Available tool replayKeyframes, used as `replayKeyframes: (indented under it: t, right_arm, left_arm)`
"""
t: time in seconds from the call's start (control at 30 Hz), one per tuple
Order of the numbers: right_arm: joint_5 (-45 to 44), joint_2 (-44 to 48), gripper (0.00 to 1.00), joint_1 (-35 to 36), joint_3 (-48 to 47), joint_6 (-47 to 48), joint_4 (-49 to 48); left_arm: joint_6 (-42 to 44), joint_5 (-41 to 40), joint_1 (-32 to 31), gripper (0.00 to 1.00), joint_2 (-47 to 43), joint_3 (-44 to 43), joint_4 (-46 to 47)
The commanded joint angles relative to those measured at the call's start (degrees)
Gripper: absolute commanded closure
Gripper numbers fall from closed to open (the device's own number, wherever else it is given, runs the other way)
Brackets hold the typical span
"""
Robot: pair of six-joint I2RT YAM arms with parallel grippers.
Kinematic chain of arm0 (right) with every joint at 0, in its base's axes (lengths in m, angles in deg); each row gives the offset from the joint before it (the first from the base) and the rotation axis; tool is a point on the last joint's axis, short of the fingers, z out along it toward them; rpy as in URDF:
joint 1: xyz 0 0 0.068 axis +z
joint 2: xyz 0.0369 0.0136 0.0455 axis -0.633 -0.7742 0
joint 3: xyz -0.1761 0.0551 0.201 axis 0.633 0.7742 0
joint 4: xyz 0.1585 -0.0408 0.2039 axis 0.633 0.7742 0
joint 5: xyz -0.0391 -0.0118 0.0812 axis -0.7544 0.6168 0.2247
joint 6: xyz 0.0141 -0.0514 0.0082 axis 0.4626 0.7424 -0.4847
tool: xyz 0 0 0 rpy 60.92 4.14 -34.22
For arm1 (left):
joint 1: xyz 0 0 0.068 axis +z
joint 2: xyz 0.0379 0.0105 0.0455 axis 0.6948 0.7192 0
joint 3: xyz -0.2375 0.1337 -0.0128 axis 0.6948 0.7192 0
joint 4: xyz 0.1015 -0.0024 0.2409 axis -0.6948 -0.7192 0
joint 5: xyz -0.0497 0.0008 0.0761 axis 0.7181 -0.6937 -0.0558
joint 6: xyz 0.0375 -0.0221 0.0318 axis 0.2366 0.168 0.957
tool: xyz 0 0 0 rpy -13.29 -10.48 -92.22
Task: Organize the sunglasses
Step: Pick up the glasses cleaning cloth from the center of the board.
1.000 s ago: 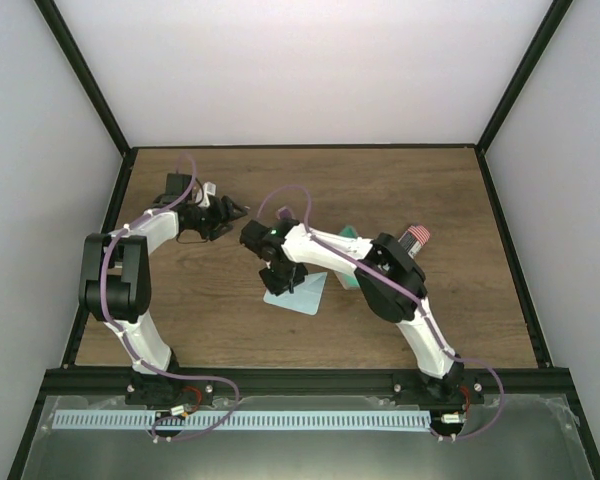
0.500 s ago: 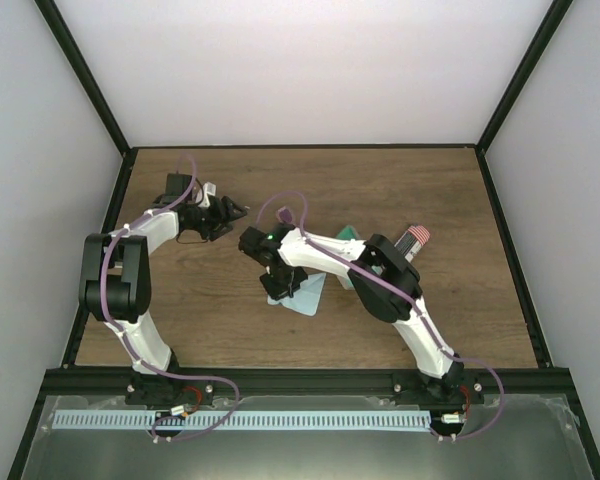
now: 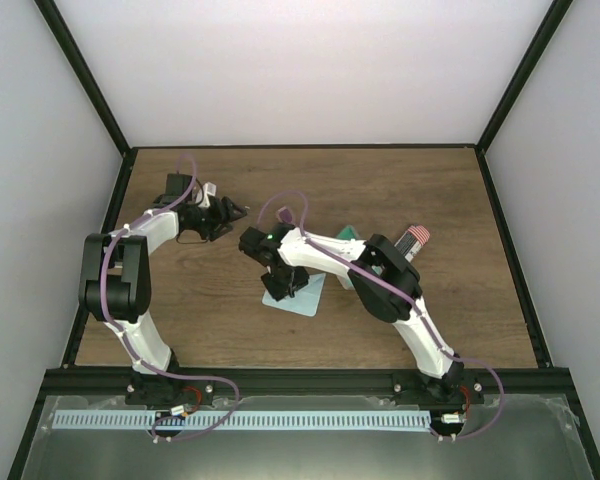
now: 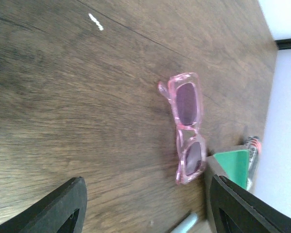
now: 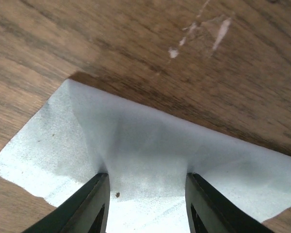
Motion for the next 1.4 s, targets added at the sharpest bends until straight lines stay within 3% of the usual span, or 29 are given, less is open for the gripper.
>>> replayKeyframes:
  t: [0.0, 0.07, 0.23, 0.5, 0.77, 1.1, 1.37]
  right_arm:
    - [-3.5, 4.2, 0.55, 0.5, -0.6, -3.4, 0.6]
    - [-4.8, 6.9, 0.56, 0.4, 2.2, -5.5, -0.2]
    - [-3.3, 17.6, 0.56, 0.3, 14.8, -10.8, -7.6]
    - [0.0, 24.5, 0.57, -0.1, 29.1, -11.9, -13.8]
    - [2.1, 22.0, 0.6, -0.4, 32.7, -11.0, -18.2]
    - [2.5, 18.3, 0.7, -0.4, 31.2, -10.4, -19.0]
    - [2.1, 18.5, 0.93, -0.3, 30.9, -9.9, -17.1]
  left_arm:
    - [7.6, -6.0, -1.0, 0.29, -1.6, -1.7, -5.9]
    - [12.6, -14.8, -3.1, 0.29, -3.7, -3.9, -10.8]
    - [20.6, -23.1, -10.1, 0.35, -7.8, -4.6, -16.0]
    - [24.6, -24.0, -16.9, 0.41, -9.1, -1.2, -23.3]
    - [25.6, -24.1, -17.9, 0.4, -9.4, -1.8, -27.4]
    - [25.3, -24.7, -19.1, 0.3, -10.0, -0.8, -30.4]
    - [25.0, -23.4, -19.8, 0.25, -9.7, -0.2, -32.4]
